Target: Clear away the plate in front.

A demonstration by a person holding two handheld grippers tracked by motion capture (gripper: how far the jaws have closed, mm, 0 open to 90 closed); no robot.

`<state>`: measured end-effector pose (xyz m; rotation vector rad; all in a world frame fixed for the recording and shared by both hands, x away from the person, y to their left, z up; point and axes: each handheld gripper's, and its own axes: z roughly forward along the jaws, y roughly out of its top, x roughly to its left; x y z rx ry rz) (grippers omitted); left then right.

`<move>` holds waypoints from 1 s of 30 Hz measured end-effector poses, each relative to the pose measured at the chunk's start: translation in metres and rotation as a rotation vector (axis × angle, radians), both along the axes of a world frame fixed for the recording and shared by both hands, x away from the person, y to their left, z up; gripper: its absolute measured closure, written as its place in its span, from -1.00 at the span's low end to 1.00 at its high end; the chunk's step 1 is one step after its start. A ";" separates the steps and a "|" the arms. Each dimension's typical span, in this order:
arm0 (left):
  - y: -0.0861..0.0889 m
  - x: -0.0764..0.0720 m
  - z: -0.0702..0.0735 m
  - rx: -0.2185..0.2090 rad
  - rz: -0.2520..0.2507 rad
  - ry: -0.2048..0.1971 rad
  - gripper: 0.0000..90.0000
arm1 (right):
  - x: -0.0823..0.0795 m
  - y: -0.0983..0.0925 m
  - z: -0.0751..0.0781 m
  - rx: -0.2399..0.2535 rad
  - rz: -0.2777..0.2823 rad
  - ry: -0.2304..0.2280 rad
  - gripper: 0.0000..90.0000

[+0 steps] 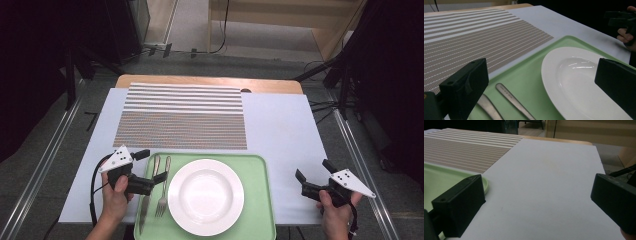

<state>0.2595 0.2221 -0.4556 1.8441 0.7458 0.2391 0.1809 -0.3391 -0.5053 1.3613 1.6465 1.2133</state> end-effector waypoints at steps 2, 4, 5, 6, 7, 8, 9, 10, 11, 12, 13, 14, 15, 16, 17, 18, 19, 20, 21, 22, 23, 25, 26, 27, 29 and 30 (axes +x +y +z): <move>0.004 0.000 0.000 0.007 0.010 -0.005 -1.00 | 0.000 0.000 0.000 -0.005 -0.001 -0.003 -1.00; 0.010 -0.001 -0.001 0.000 0.011 -0.005 -1.00 | 0.000 0.000 0.000 -0.006 -0.002 -0.002 -1.00; 0.014 -0.001 -0.001 0.008 0.023 -0.014 -1.00 | 0.000 0.000 0.000 -0.010 -0.001 -0.007 -1.00; 0.021 -0.001 -0.003 0.004 0.033 -0.012 -1.00 | 0.000 0.001 0.000 -0.002 0.001 0.001 -1.00; 0.021 -0.001 -0.003 0.004 0.033 -0.012 -1.00 | 0.001 0.001 0.000 -0.001 0.000 0.002 -1.00; 0.025 -0.002 -0.003 0.004 0.043 -0.013 -1.00 | 0.001 0.001 0.000 -0.001 0.000 0.002 -1.00; 0.028 -0.002 -0.004 -0.001 0.051 -0.013 -1.00 | 0.001 0.001 0.000 -0.005 0.001 -0.002 -1.00; 0.032 -0.001 -0.005 -0.001 0.054 -0.010 -1.00 | 0.001 0.001 0.000 -0.008 -0.001 -0.003 -1.00; 0.035 -0.002 -0.006 0.000 0.065 -0.010 -1.00 | 0.001 0.001 0.000 -0.012 0.002 -0.006 -1.00; 0.039 -0.002 -0.006 -0.004 0.072 -0.008 -1.00 | 0.001 0.002 -0.001 -0.007 0.003 0.002 -1.00; 0.042 -0.002 -0.007 -0.007 0.076 -0.011 -1.00 | 0.001 0.002 -0.001 -0.007 0.003 0.002 -1.00; 0.046 -0.002 -0.007 -0.004 0.082 -0.012 -1.00 | 0.001 0.002 0.000 -0.006 0.001 0.002 -1.00; 0.052 -0.003 -0.007 -0.002 0.090 -0.014 -1.00 | 0.001 0.002 0.000 -0.007 0.001 0.001 -1.00; 0.052 -0.003 -0.007 -0.002 0.090 -0.014 -1.00 | 0.001 0.002 0.000 -0.007 0.001 0.001 -1.00; 0.055 -0.003 -0.008 -0.003 0.094 -0.017 -1.00 | 0.002 0.001 0.000 -0.013 0.001 -0.004 -1.00; 0.058 -0.003 -0.008 0.003 0.097 -0.021 -1.00 | 0.002 0.001 0.000 -0.013 0.001 -0.004 -1.00; 0.061 -0.004 -0.008 0.001 0.100 -0.022 -1.00 | 0.002 0.001 -0.001 -0.014 0.002 -0.004 -1.00; 0.067 -0.004 -0.009 0.005 0.114 -0.020 -1.00 | 0.002 0.001 -0.001 -0.015 0.000 -0.004 -1.00; 0.070 -0.004 -0.009 -0.002 0.114 -0.020 -1.00 | 0.002 0.001 -0.001 -0.016 0.000 -0.004 -1.00; 0.072 -0.005 -0.010 -0.002 0.121 -0.020 -1.00 | 0.002 0.001 -0.001 -0.016 0.001 -0.004 -1.00; 0.075 -0.005 -0.010 0.002 0.125 -0.022 -1.00 | 0.002 0.001 -0.001 -0.016 0.000 -0.005 -1.00; 0.080 -0.006 -0.010 0.001 0.127 -0.022 -1.00 | 0.002 0.002 -0.001 -0.007 0.000 0.003 -1.00; 0.083 -0.007 -0.010 0.002 0.132 -0.025 -1.00 | 0.002 0.002 -0.001 -0.010 0.000 0.003 -1.00; 0.085 -0.007 -0.011 0.001 0.133 -0.022 -1.00 | 0.002 0.002 -0.001 -0.012 -0.001 0.003 -1.00; 0.088 -0.008 -0.011 0.002 0.136 -0.025 -1.00 | 0.003 0.002 -0.001 -0.018 0.002 0.000 -1.00; 0.093 -0.008 -0.012 -0.003 0.144 -0.023 -1.00 | 0.003 0.002 -0.001 -0.019 0.001 -0.001 -1.00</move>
